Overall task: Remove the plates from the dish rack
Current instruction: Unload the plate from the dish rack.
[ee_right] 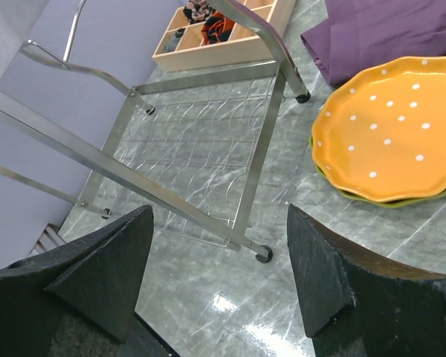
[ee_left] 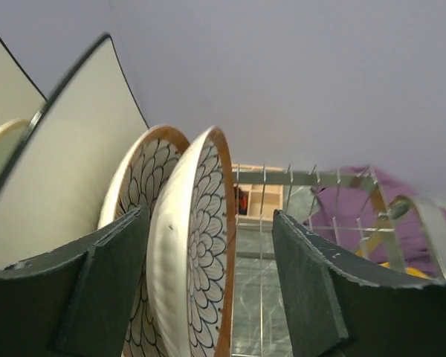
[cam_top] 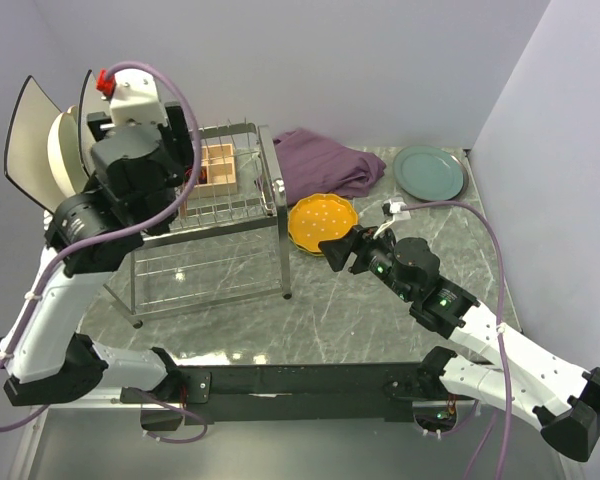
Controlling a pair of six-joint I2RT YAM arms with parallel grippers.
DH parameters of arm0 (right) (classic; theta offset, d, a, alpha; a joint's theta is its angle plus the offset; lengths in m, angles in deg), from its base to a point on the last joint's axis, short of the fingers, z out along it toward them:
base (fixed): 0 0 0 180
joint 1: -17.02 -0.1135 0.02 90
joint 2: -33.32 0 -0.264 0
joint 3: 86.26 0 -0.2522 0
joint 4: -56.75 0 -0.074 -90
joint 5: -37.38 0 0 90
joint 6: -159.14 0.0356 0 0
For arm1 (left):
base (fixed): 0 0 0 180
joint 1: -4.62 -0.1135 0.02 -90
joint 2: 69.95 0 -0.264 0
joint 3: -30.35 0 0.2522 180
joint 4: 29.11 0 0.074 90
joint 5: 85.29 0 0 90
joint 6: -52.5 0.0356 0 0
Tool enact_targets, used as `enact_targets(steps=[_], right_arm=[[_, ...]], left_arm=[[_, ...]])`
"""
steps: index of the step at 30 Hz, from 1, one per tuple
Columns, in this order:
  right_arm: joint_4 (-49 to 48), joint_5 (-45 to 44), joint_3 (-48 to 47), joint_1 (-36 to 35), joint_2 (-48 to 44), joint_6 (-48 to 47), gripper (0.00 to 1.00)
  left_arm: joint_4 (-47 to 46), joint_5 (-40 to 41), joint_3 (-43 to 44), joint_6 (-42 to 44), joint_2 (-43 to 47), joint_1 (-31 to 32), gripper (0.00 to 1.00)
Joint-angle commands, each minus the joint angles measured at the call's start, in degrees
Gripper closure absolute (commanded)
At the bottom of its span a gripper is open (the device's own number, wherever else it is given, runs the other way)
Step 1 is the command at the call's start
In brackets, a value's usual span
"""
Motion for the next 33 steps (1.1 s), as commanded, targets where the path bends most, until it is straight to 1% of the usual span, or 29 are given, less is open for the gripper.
enact_targets(steps=[1, 4, 6, 8, 12, 13, 15, 17, 19, 21, 23, 26, 27, 33], right_arm=[[-1.3, -1.0, -1.9, -0.7, 0.3, -0.8, 0.21], [-1.2, -0.8, -2.0, -0.8, 0.0, -0.9, 0.21], [-1.3, -0.9, -2.0, -1.0, 0.0, -1.0, 0.21], [-1.3, -1.1, -1.9, -1.2, -0.1, -1.1, 0.21], [-1.2, -1.6, -1.9, -1.5, -0.4, -1.3, 0.22], [-1.3, -1.6, -1.7, -1.6, -0.4, -1.4, 0.21], [-1.3, -1.8, -1.9, -1.6, -0.3, -1.4, 0.22], [-0.1, -2.0, -2.0, -1.8, -0.1, -1.5, 0.21], [-0.1, -2.0, -2.1, -2.0, 0.0, -1.5, 0.21], [-0.1, -2.4, -2.1, -2.2, -0.1, -1.5, 0.21], [-0.1, -2.4, -2.2, -2.4, 0.0, -1.6, 0.21], [-0.1, -2.6, -2.1, -2.5, 0.1, -1.6, 0.21], [-0.1, -2.7, -2.3, -2.6, 0.3, -1.6, 0.21], [0.1, -2.8, -2.6, -3.0, 0.8, -1.8, 0.21]], left_arm=[[0.5, 3.8, -3.5, -2.7, 0.8, -0.3, 0.31], [0.2, 3.2, -5.7, -3.3, 1.8, -1.5, 0.35], [1.7, 3.1, -6.7, -4.0, 1.8, -2.9, 0.38], [1.7, 2.7, -8.5, -4.9, 2.1, -3.9, 0.40], [1.0, 5.1, -10.6, -4.4, 2.3, -4.2, 0.43], [1.0, 5.8, -10.7, -4.3, 2.1, -4.2, 0.46], [0.5, 5.9, -10.9, -3.5, 2.1, -4.3, 0.48], [-0.1, 6.3, -11.0, -2.9, 2.1, -4.2, 0.53], [-1.7, 5.8, -11.1, -1.5, 2.1, -4.2, 0.59], [-3.4, 4.8, -12.1, 0.8, 2.2, -4.2, 0.61], [-5.5, 4.5, -13.0, 2.2, 2.1, -4.2, 0.66], [-7.3, 5.7, -13.2, 4.5, 0.9, -4.2, 0.70], [-7.7, 6.3, -13.1, 6.6, 0.2, -4.2, 0.71], [-12.3, 8.7, -13.4, 11.7, -1.1, -4.1, 0.85]])
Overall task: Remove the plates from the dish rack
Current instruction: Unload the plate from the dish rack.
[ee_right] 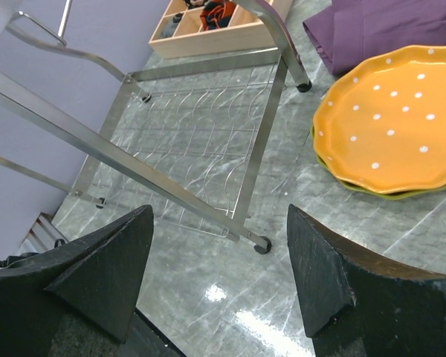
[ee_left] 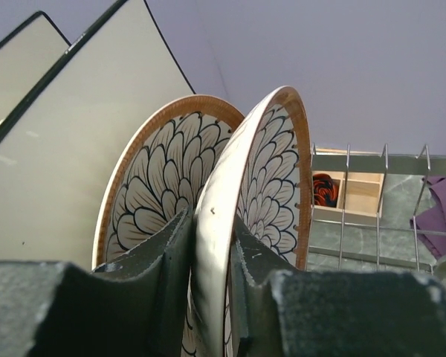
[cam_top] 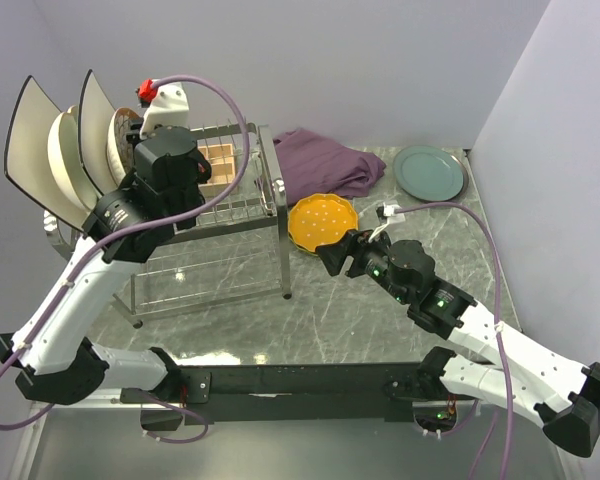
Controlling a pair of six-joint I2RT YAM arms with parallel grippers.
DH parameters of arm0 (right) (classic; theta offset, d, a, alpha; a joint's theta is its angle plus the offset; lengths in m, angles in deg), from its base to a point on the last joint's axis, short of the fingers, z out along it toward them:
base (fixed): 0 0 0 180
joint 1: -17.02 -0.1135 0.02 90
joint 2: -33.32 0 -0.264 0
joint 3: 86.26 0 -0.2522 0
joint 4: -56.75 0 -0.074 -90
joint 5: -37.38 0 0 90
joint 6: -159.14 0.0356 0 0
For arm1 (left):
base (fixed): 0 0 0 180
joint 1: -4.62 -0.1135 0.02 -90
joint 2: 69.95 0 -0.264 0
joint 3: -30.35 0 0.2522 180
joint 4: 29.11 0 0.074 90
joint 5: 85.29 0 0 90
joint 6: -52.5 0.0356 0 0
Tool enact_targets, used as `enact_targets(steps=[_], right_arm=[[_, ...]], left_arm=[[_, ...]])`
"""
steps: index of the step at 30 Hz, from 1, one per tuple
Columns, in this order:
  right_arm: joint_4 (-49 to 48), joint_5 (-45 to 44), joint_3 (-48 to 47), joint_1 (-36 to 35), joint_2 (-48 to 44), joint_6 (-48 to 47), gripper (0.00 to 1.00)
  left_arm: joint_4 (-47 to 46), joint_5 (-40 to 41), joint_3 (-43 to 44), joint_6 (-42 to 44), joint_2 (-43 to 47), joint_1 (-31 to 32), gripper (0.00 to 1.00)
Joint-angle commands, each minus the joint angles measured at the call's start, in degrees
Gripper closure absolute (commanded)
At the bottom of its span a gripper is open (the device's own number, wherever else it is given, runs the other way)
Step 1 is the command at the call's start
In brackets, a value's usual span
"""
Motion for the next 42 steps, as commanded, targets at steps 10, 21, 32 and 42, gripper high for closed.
enact_targets(steps=[10, 21, 32, 42], right_arm=[[-0.7, -1.6, -2.6, -1.0, 0.1, -1.2, 0.21], [-0.7, -1.8, -2.8, -1.2, 0.7, -1.5, 0.21], [-0.9, -1.6, -3.0, -1.1, 2.0, -1.6, 0.21], [-0.7, -2.3, -3.1, -1.2, 1.9, -1.9, 0.21]], left_arm=[[-18.8, -0.9, -4.5, 11.6, 0.5, -0.2, 0.99], [-38.1, 2.5, -5.1, 30.5, -2.7, 1.0, 0.99], [-45.4, 3.0, -3.7, 37.7, -3.9, 2.1, 0.99], [-50.5, 5.2, -1.4, 45.1, -5.8, 4.4, 0.99]])
